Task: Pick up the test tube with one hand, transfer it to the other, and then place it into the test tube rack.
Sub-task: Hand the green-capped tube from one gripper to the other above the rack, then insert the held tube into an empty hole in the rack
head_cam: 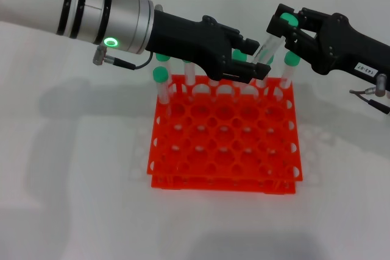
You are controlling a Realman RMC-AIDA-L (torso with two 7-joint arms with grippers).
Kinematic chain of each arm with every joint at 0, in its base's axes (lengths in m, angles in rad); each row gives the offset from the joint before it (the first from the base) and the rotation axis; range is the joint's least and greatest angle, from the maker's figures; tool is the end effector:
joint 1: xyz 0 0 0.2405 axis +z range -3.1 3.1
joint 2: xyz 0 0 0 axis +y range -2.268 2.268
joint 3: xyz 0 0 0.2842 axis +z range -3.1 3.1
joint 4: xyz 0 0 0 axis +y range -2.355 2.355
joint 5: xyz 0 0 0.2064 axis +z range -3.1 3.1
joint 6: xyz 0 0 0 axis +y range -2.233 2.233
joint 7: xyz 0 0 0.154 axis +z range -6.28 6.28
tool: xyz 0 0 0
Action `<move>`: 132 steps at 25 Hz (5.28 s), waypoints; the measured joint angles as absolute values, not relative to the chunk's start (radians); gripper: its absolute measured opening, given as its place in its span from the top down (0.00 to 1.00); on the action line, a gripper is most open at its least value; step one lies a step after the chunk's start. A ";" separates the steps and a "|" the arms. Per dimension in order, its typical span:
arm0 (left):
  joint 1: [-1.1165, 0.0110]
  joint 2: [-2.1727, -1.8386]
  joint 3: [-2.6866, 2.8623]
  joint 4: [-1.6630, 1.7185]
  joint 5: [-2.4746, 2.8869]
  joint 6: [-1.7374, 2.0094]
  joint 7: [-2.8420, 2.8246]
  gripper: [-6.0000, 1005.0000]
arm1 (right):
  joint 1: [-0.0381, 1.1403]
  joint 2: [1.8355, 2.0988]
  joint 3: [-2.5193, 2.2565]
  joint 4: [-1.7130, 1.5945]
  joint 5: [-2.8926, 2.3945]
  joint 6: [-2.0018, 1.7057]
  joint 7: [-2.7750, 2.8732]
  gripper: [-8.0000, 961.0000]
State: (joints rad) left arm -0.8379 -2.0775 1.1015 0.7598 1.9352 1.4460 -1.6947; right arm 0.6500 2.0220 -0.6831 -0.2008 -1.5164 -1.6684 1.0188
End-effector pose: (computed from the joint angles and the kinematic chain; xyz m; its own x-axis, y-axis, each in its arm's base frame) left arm -0.1347 0.4007 -0.0605 0.9286 0.2118 0.3048 0.2229 -0.9748 -0.0017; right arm 0.2262 0.3578 -0.0191 0.5024 -0.0992 -0.8590 -0.4046 -0.9049 -0.1322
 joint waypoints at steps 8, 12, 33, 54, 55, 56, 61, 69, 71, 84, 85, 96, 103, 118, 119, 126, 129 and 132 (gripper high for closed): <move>-0.796 -2.076 1.096 0.978 1.997 1.489 -1.876 0.42 | 0.645 2.013 -0.678 -0.215 -1.516 -1.668 1.023 0.73; -0.756 -2.060 1.091 1.150 2.024 1.552 -2.047 0.21 | 0.643 2.011 -0.679 -0.237 -1.516 -1.668 1.026 0.73; -0.086 -2.087 1.046 1.703 1.814 1.572 -2.014 0.13 | 0.684 1.989 -0.761 -0.388 -1.526 -1.662 1.172 0.73; 0.007 -2.083 0.942 1.136 1.638 1.520 -1.444 0.13 | 0.795 2.016 -0.909 -0.415 -1.518 -1.557 1.210 0.73; 0.003 -2.083 0.942 1.133 1.641 1.518 -1.441 0.13 | 0.798 2.020 -0.923 -0.415 -1.511 -1.545 1.210 0.73; 0.002 -2.083 0.942 1.131 1.642 1.516 -1.438 0.14 | 0.801 2.024 -0.938 -0.414 -1.502 -1.531 1.210 0.73; -0.001 -2.083 0.939 1.119 1.644 1.510 -1.427 0.14 | 0.806 2.028 -1.023 -0.394 -1.439 -1.480 1.201 0.73; -0.034 -2.083 0.919 1.018 1.644 1.508 -1.361 0.14 | 0.800 2.028 -1.206 -0.401 -1.301 -1.380 1.167 0.73; -0.035 -2.084 0.919 1.014 1.644 1.508 -1.344 0.14 | 0.800 2.028 -1.219 -0.401 -1.294 -1.372 1.158 0.73; -0.077 -2.082 0.920 0.998 1.675 1.511 -1.348 0.14 | 0.800 2.028 -1.303 -0.390 -1.249 -1.326 1.108 0.73; -0.078 -2.082 0.920 0.997 1.677 1.511 -1.348 0.14 | 0.801 2.028 -1.322 -0.390 -1.238 -1.318 1.108 0.73; -0.086 -2.082 0.922 0.994 1.692 1.499 -1.348 0.14 | 0.807 2.028 -1.559 -0.403 -1.029 -1.218 1.074 0.73; -0.091 -2.083 0.923 0.991 1.692 1.499 -1.347 0.14 | 0.797 2.028 -1.572 -0.402 -0.976 -1.191 1.045 0.73; -0.100 -2.083 0.920 0.991 1.692 1.498 -1.350 0.14 | 0.797 2.028 -1.610 -0.398 -0.970 -1.184 1.043 0.73; -0.101 -2.083 0.921 0.991 1.692 1.498 -1.351 0.14 | 0.798 2.028 -1.614 -0.398 -0.969 -1.181 1.043 0.73; -0.105 -2.082 0.921 0.977 1.692 1.497 -1.351 0.14 | 0.798 2.028 -1.632 -0.401 -0.968 -1.163 1.043 0.73; -0.105 -2.082 0.920 0.970 1.692 1.497 -1.348 0.14 | 0.796 2.028 -1.641 -0.399 -0.968 -1.155 1.043 0.73; -0.105 -2.082 0.921 0.967 1.692 1.497 -1.345 0.14 | 0.790 2.028 -1.651 -0.398 -0.967 -1.145 1.041 0.73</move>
